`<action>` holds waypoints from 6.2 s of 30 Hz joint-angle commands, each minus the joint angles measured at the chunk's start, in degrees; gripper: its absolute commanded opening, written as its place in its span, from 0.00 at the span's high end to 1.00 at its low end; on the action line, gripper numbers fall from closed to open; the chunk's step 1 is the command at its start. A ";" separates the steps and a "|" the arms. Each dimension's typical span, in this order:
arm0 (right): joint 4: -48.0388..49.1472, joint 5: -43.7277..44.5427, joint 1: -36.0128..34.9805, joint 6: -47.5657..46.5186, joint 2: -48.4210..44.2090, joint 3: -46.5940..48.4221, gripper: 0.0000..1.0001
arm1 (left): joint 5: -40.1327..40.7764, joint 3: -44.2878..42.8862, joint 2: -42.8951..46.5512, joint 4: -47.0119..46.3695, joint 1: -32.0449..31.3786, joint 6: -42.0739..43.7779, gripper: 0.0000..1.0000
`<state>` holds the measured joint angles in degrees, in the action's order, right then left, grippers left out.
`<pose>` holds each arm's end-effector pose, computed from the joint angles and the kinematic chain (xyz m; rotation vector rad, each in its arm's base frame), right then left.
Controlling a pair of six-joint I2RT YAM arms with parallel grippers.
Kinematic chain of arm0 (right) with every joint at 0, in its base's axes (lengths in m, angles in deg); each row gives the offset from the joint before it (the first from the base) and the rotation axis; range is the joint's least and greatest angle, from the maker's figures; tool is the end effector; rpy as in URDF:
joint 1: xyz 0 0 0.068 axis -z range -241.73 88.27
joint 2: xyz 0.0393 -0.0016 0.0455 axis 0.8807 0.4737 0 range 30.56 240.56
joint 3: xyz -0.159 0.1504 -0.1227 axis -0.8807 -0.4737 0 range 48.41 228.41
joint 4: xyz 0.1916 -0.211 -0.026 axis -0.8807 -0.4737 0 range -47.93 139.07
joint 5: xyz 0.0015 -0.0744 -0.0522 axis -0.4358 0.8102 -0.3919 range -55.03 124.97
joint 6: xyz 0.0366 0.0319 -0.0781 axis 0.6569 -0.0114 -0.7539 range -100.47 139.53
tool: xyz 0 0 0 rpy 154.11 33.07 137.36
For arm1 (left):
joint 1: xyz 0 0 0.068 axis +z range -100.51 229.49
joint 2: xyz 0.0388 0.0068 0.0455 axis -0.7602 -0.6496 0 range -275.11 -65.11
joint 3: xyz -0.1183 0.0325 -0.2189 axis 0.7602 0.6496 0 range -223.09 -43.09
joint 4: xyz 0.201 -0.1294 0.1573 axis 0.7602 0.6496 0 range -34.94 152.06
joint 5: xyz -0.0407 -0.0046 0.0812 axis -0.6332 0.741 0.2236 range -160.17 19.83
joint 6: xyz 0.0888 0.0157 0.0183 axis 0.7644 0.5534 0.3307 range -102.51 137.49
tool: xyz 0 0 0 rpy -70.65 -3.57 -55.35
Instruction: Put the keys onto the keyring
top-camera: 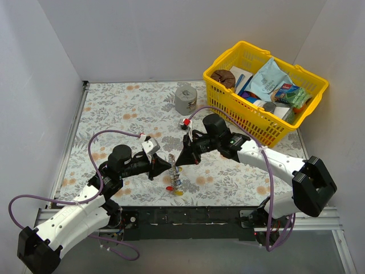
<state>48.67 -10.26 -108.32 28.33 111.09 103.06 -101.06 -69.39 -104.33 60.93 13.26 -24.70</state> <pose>0.2110 0.3083 0.2286 -1.1960 1.8130 1.3829 0.1749 -0.1809 0.2172 0.3032 2.1010 -1.3884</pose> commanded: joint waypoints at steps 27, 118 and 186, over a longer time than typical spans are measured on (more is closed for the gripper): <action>-1.71 3.75 -0.96 1.31 2.44 2.74 0.99 | -1.45 -1.12 0.90 -2.18 -0.16 0.62 1.00; 26.77 -4.42 -2.45 -4.76 -7.94 -13.17 0.55 | -10.85 2.93 6.00 -8.59 -0.07 2.64 1.00; -16.91 6.21 -2.45 -25.15 -8.46 -0.95 0.99 | -22.19 -11.05 -19.75 -4.01 -0.16 15.56 0.68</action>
<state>30.90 -3.27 -110.61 4.07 104.88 101.46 -120.78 -78.53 -123.47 58.92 13.26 -9.97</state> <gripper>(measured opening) 0.030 0.339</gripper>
